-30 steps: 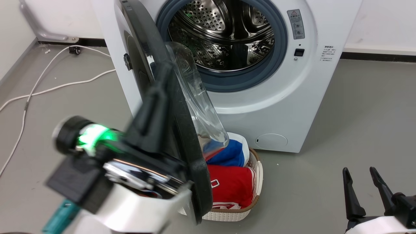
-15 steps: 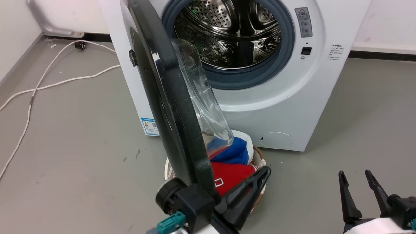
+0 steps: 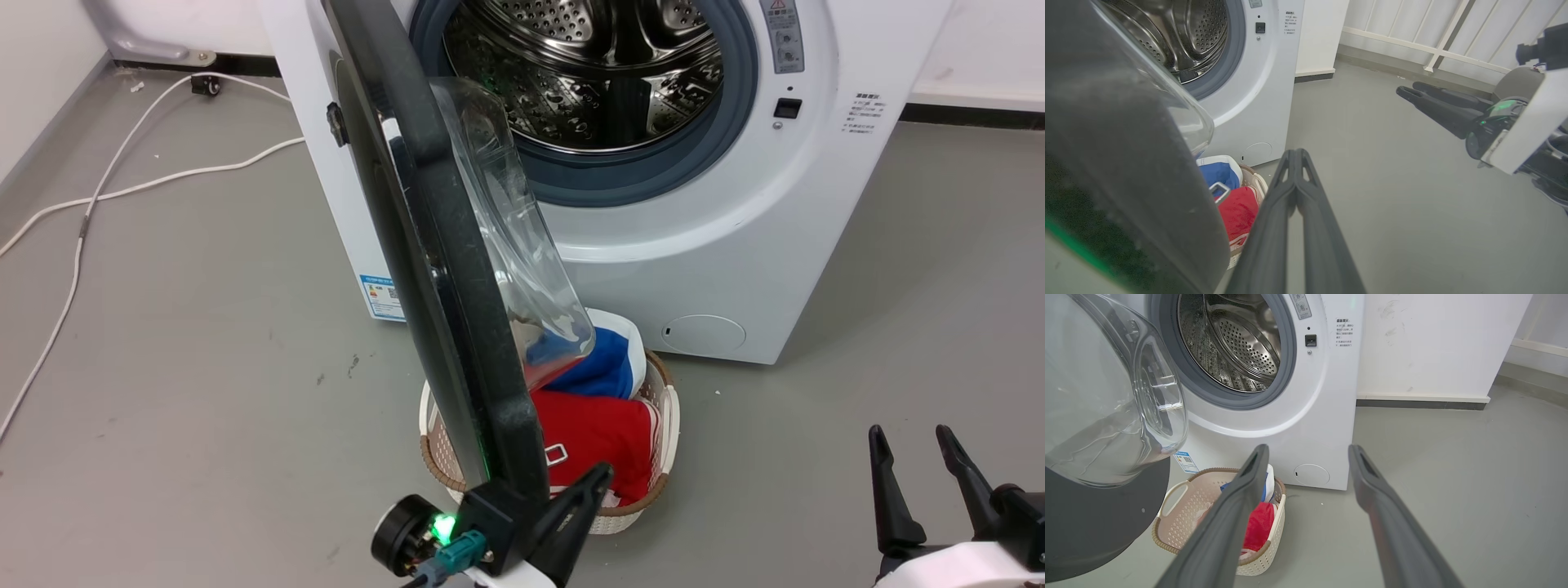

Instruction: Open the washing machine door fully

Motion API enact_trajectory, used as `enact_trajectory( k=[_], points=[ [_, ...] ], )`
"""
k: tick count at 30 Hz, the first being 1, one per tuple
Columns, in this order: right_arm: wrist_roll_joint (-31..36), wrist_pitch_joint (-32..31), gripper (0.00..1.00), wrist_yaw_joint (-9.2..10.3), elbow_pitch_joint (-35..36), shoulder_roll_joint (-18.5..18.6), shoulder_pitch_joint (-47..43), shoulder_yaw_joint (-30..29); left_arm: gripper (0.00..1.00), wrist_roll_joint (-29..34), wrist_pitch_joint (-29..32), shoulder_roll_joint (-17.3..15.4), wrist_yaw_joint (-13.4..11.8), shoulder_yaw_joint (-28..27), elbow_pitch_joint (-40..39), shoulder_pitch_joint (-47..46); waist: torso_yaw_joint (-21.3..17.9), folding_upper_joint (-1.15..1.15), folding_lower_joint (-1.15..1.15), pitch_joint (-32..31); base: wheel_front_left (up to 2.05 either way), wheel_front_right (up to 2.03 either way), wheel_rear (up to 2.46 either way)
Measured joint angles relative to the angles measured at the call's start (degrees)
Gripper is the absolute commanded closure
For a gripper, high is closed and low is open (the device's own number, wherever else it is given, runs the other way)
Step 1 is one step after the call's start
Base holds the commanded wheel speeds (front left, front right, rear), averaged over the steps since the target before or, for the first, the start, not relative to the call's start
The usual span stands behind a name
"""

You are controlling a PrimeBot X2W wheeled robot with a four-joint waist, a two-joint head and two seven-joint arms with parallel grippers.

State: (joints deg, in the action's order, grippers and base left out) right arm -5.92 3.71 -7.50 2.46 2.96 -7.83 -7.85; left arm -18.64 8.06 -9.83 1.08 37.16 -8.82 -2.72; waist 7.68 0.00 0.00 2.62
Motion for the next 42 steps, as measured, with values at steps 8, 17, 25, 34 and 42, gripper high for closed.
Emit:
enact_trajectory(
  k=[8,17,25,34,42],
  points=[
    [-0.14,-0.27,0.0,0.0,-0.24,0.0,0.55,0.77,1.0,-0.26,-2.18,0.8,-2.8,-2.2,0.48,0.17,1.41,0.0,0.0,0.5,0.0,0.0,0.0],
    [-0.16,-0.23,0.0,0.01,0.13,-0.01,0.99,0.35,1.0,-0.75,-4.07,1.48,-4.12,-2.6,0.21,1.13,5.43,0.0,0.0,1.12,0.0,0.0,0.0],
    [-0.15,-0.81,0.0,0.01,0.44,-0.02,1.28,-0.41,1.0,-1.0,-6.98,2.2,-4.13,-2.65,0.63,1.15,10.48,0.0,0.0,1.72,0.0,0.0,0.0],
    [-0.09,-1.51,0.0,0.01,1.32,-0.03,1.42,-1.22,1.0,-1.87,-9.99,2.37,-5.72,-5.03,1.96,1.38,15.93,0.0,0.0,2.36,0.0,0.0,0.0],
    [-0.14,-2.19,0.0,0.01,1.93,-0.03,1.45,-1.76,1.0,-4.8,-13.92,1.58,-7.65,-11.06,4.39,1.64,20.15,0.0,0.0,2.4,0.0,0.0,0.0]
  ],
)
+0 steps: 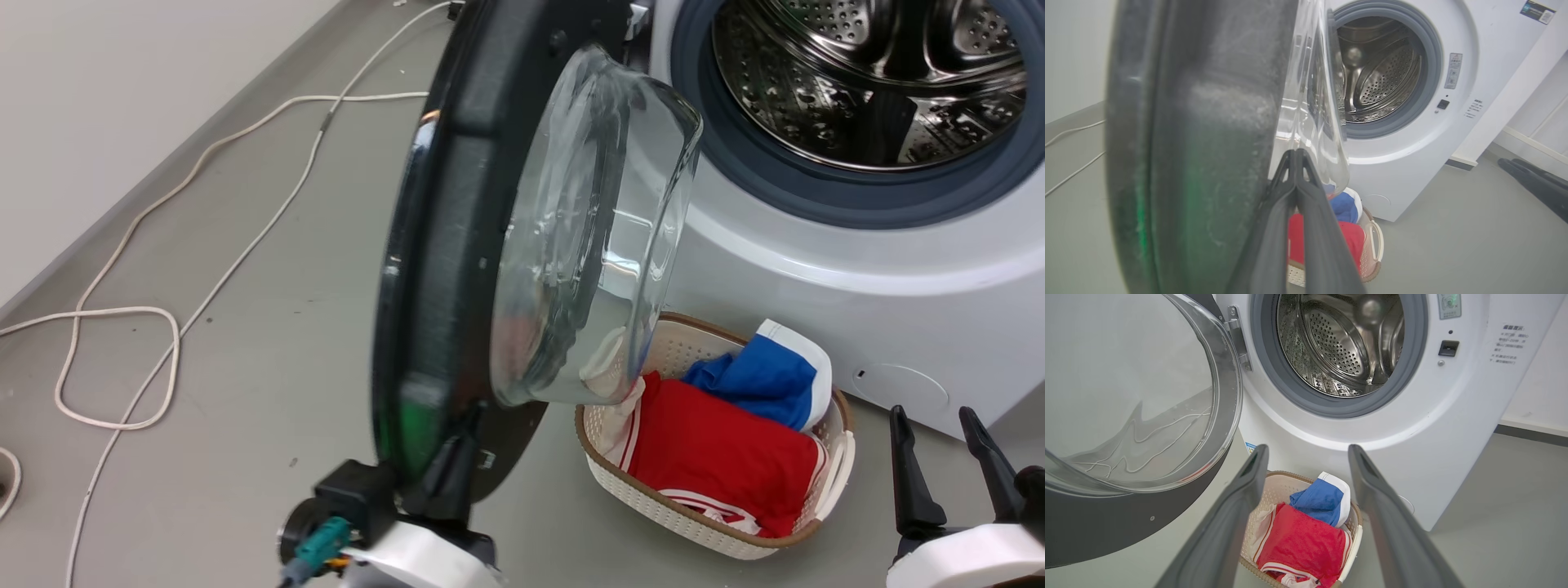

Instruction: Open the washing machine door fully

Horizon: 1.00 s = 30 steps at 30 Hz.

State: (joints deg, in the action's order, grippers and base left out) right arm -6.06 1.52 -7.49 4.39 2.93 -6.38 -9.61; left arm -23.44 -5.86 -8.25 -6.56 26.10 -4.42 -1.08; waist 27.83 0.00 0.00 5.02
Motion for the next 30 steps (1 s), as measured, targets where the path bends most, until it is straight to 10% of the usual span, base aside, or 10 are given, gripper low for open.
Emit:
enact_trajectory(
  k=[30],
  points=[
    [0.73,-0.96,0.0,0.0,1.71,-0.01,4.0,0.65,1.0,-13.52,-7.37,-13.56,3.75,-25.95,31.44,-19.83,-7.06,0.0,0.0,4.71,0.0,0.0,0.0]
  ],
)
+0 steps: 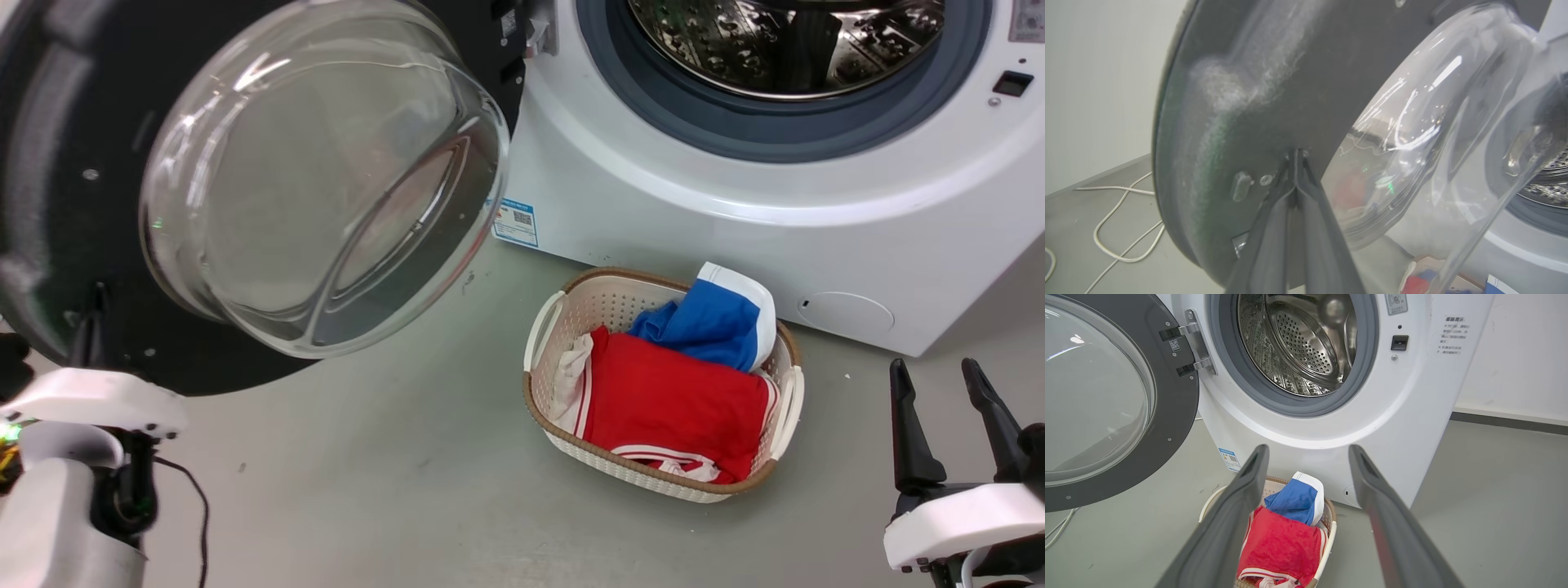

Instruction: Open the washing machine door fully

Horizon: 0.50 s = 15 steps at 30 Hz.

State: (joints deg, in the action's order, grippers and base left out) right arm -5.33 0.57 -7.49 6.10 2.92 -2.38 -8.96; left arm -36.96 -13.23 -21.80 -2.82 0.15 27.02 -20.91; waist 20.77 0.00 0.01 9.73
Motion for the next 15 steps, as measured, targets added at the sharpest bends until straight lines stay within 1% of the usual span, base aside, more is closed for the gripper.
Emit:
enact_trajectory(
  k=[3,9,12,15],
  points=[
    [0.15,0.08,0.0,0.0,-0.11,-0.01,0.35,-0.04,1.0,-0.09,-0.67,-1.12,0.87,-1.04,3.45,-1.93,-0.72,0.0,0.0,0.59,0.0,0.0,0.0],
    [0.02,0.49,0.0,-0.01,-0.65,-0.01,0.4,0.04,1.0,0.2,-1.58,-1.46,2.33,-2.44,7.9,-3.59,-1.36,0.0,0.0,0.54,0.0,0.0,0.0],
    [-0.25,0.92,0.0,0.0,-1.1,0.0,0.4,0.04,1.0,1.27,-1.62,-0.99,2.41,-2.75,8.14,-3.45,-1.35,0.0,0.0,-0.03,0.0,0.0,0.0],
    [-0.54,1.24,0.0,-0.01,-1.64,-0.01,0.36,0.14,1.0,3.33,-1.67,-0.26,2.38,-3.3,5.66,-2.01,-1.24,0.0,0.0,-0.75,0.0,0.0,0.0]
  ],
)
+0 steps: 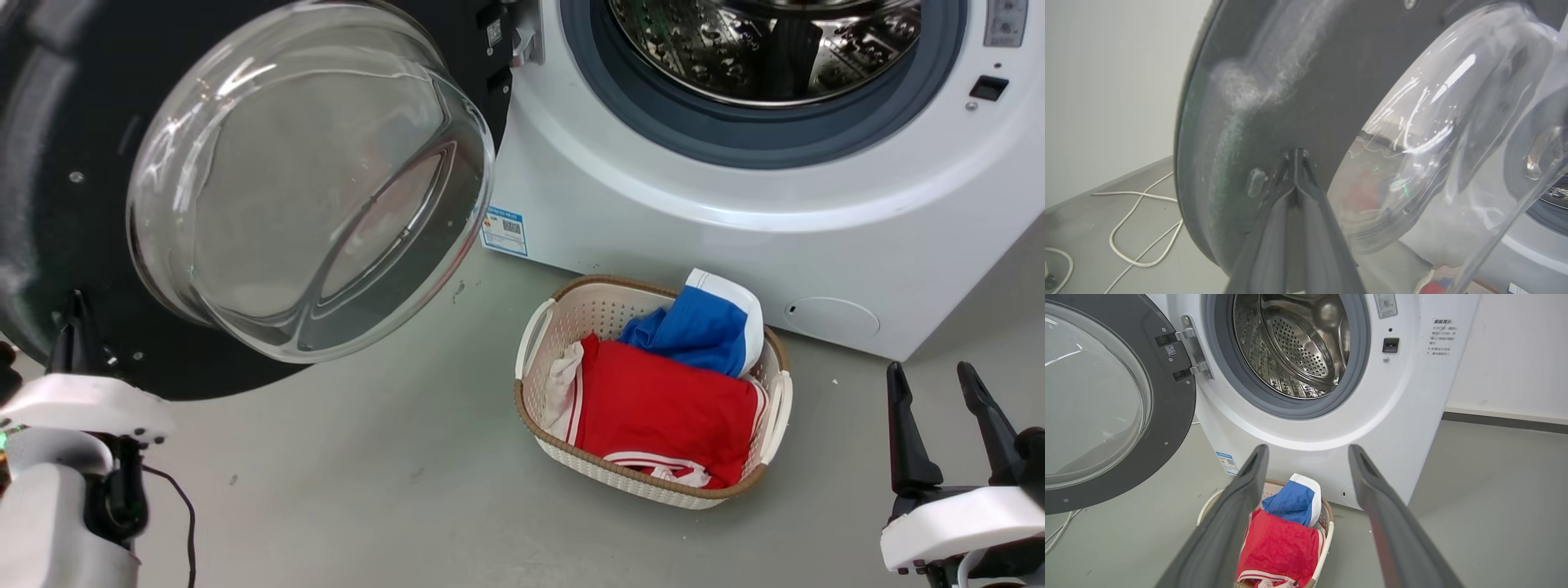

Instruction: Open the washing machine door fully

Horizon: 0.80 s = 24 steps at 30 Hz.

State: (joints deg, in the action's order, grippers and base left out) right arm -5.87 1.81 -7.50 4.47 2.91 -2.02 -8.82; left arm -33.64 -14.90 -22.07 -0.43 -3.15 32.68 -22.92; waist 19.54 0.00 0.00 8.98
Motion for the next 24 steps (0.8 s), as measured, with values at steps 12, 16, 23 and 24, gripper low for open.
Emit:
enact_trajectory(
  k=[12,16,23,24],
  points=[
    [-2.25,2.34,0.0,0.0,-2.74,0.0,-1.93,0.63,1.0,9.26,0.02,6.86,-3.85,2.46,-17.98,17.16,0.21,0.0,0.0,-4.99,0.0,0.0,0.0],
    [-2.6,2.77,0.0,0.0,-3.34,0.0,-3.04,0.62,1.0,10.96,2.37,6.71,-4.77,4.68,-24.04,21.88,-0.26,0.0,0.0,-7.15,0.0,0.0,0.0],
    [-2.37,2.77,0.0,0.01,-3.35,0.01,-3.52,1.2,1.0,12.06,6.54,8.26,-4.56,9.77,-32.26,25.46,-3.13,0.0,-0.01,-8.47,0.0,0.0,0.0],
    [-2.13,2.71,0.0,0.01,-3.35,0.0,-3.53,1.37,0.91,12.5,6.76,8.28,-4.33,10.47,-32.73,25.47,-3.71,0.0,-0.01,-8.56,0.0,0.0,0.0]
  ],
)
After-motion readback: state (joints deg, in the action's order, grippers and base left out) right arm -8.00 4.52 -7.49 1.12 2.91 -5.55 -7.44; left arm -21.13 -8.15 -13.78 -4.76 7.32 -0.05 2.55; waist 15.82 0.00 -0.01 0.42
